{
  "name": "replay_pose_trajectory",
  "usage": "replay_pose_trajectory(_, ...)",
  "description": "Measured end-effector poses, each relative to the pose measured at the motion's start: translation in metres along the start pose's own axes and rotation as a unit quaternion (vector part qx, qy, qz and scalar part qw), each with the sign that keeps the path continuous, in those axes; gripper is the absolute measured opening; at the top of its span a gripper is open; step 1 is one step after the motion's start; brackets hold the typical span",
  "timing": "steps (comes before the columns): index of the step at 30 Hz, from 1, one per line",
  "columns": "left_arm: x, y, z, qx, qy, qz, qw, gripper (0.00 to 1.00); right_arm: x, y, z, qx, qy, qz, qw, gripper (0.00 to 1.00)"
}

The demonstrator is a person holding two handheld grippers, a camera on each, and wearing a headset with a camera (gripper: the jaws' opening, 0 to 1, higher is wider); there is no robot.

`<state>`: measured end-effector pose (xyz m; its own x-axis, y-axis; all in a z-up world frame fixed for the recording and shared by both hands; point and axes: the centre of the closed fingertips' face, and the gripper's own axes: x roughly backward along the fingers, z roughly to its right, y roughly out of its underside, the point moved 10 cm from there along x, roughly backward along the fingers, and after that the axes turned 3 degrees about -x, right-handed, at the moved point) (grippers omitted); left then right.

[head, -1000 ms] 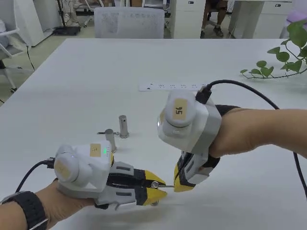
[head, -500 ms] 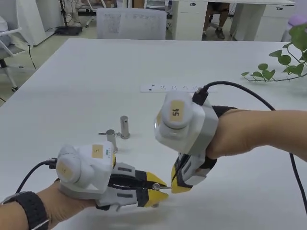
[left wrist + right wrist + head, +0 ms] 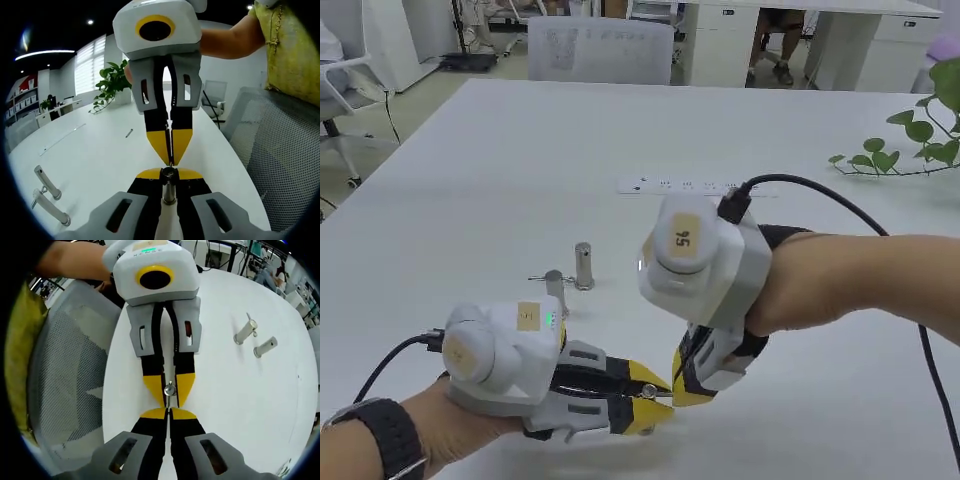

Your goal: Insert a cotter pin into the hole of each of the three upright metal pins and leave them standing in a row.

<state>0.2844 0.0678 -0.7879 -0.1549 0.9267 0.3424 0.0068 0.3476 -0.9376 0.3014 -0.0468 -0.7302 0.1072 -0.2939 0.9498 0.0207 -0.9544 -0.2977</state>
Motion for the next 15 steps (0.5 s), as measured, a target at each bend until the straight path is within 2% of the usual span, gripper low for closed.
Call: replay_pose_trajectory(15, -0.0022, -0.0008, 0.0021, -0.004, 0.001, 0.0, 1.0, 0.07, -0.0013, -0.0045, -0.0013, 0.005, -0.002, 0.0, 1.0, 0.01)
